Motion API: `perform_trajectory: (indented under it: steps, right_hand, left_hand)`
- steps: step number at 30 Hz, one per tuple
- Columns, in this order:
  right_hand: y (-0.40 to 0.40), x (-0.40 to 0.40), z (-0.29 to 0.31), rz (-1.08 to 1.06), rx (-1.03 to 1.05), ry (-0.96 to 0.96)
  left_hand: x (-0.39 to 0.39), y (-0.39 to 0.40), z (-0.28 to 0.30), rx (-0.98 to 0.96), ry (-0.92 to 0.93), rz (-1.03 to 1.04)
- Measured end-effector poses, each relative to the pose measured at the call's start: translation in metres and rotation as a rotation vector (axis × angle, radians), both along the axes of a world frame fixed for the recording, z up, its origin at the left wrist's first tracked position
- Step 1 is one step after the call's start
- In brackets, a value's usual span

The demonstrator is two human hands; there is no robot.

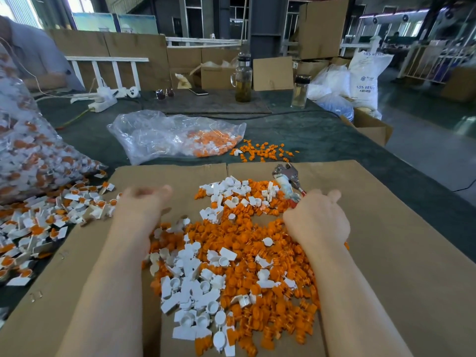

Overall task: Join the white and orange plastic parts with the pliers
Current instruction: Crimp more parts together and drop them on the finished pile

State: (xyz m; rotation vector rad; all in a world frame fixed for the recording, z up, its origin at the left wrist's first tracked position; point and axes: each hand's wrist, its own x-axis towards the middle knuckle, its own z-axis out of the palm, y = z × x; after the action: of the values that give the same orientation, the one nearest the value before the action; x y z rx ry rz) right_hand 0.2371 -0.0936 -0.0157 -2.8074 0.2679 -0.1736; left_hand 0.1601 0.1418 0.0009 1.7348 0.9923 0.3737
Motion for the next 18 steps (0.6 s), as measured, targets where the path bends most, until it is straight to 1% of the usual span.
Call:
perform_trajectory:
  steps: [2, 3, 4, 6, 8, 10, 14, 18]
  right_hand:
    - [-0.002, 0.001, -0.002, -0.029, 0.009, 0.058]
    - [-0.003, 0.001, -0.003, -0.03, 0.02, 0.09]
    - [-0.003, 0.002, -0.004, -0.022, 0.029, 0.118]
    - [-0.003, 0.003, -0.005, 0.014, 0.029, 0.141]
    - [0.0, 0.002, -0.004, 0.073, 0.019, 0.126]
    - [0.004, 0.001, -0.005, 0.137, 0.02, 0.107]
    - [0.013, 0.001, -0.006, 0.289, 0.06, 0.116]
    - [0.019, 0.005, -0.008, 0.427, 0.163, 0.11]
  left_hand:
    - [0.0, -0.007, -0.006, 0.416, 0.361, -0.173]
    - [-0.001, -0.011, -0.008, 0.519, 0.486, -0.227]
    - [-0.002, -0.014, -0.008, 0.561, 0.554, -0.261]
    - [-0.001, -0.018, -0.011, 0.566, 0.605, -0.323]
    - [0.0, -0.021, -0.01, 0.565, 0.591, -0.381]
    - [0.001, -0.023, -0.01, 0.529, 0.529, -0.441]
    - [0.005, -0.03, -0.01, 0.406, 0.313, -0.556]
    - [0.007, -0.037, -0.012, 0.336, 0.102, -0.589]
